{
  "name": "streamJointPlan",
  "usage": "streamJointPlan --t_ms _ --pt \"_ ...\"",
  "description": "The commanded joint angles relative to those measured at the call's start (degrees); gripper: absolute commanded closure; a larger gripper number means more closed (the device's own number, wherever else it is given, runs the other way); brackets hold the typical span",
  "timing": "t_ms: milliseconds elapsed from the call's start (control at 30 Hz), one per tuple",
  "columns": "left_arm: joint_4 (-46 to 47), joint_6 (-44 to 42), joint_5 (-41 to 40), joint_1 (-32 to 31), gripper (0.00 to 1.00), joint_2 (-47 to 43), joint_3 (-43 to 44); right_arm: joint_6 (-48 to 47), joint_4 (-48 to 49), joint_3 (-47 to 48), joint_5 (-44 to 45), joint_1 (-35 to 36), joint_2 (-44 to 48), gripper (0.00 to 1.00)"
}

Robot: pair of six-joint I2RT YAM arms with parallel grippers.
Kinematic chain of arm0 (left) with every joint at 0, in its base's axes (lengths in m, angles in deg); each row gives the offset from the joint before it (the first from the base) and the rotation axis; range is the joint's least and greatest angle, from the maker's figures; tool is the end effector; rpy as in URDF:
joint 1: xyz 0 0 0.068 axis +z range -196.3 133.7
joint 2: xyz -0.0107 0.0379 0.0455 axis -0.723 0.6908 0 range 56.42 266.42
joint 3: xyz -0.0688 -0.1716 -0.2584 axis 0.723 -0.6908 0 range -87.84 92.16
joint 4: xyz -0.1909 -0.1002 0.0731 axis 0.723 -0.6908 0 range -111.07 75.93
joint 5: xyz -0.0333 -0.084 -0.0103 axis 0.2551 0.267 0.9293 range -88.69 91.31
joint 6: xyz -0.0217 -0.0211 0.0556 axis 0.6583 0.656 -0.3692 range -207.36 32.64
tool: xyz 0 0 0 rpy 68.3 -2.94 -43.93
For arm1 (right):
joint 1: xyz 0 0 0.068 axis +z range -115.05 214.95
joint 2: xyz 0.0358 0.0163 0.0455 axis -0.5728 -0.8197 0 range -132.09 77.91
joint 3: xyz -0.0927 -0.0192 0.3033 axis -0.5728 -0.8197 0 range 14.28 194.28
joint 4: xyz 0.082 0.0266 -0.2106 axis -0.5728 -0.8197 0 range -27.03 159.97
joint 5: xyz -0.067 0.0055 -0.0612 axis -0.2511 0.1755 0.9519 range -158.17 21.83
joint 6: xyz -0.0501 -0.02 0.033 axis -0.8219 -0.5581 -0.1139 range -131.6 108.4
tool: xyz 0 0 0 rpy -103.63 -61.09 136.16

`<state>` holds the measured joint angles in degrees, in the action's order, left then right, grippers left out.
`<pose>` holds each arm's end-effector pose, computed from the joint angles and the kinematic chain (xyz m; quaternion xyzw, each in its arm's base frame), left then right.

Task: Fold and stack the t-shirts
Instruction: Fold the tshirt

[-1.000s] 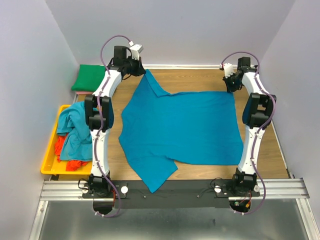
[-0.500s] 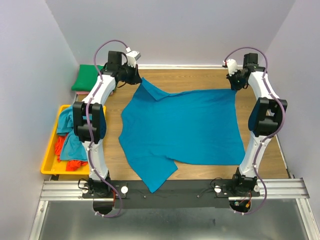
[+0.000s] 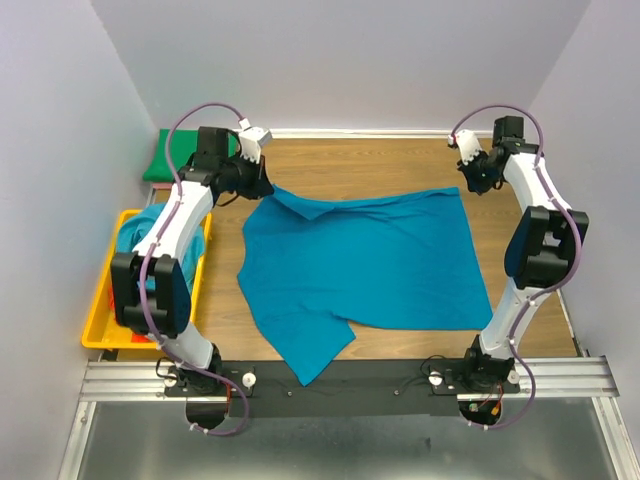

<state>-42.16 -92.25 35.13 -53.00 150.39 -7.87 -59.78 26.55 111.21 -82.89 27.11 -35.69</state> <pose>0.3378 -0.0670 0.3540 0.2058 0.8580 -0.2719 0.3842 0.4191 -0.0453 0.2905 -0.3615 0.8880 -0.0109 0.2841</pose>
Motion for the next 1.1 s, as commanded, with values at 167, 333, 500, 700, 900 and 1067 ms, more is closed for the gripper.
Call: streamJointPlan --t_ms 167,333,500,700,900,1067 --pt "0.2 0.4 -0.4 0.2 1.0 -6.2 -7.3 -5.0 -0.6 -7.7 -1.8 -0.6 5.1 0.99" --pt "0.9 1.0 -0.6 0.2 1.0 -2.3 -6.6 -0.3 -0.4 -2.9 -1.7 -0.6 -0.5 0.7" --pt "1.2 1.2 -0.8 0.2 1.0 -0.1 -4.5 1.3 -0.1 4.7 -3.8 -0.6 -7.1 0.54" --pt "2.1 2.0 -0.8 0.2 1.0 2.9 -2.1 0.2 0.4 10.4 -3.5 0.7 -12.2 0.49" --pt "2.0 2.2 -0.5 0.2 1.0 5.1 0.2 0.3 0.2 12.3 -2.4 1.7 -15.7 0.5" --pt "1.7 1.9 -0.3 0.2 1.0 6.9 1.5 -0.2 0.4 11.8 -2.2 1.8 -16.8 0.5"
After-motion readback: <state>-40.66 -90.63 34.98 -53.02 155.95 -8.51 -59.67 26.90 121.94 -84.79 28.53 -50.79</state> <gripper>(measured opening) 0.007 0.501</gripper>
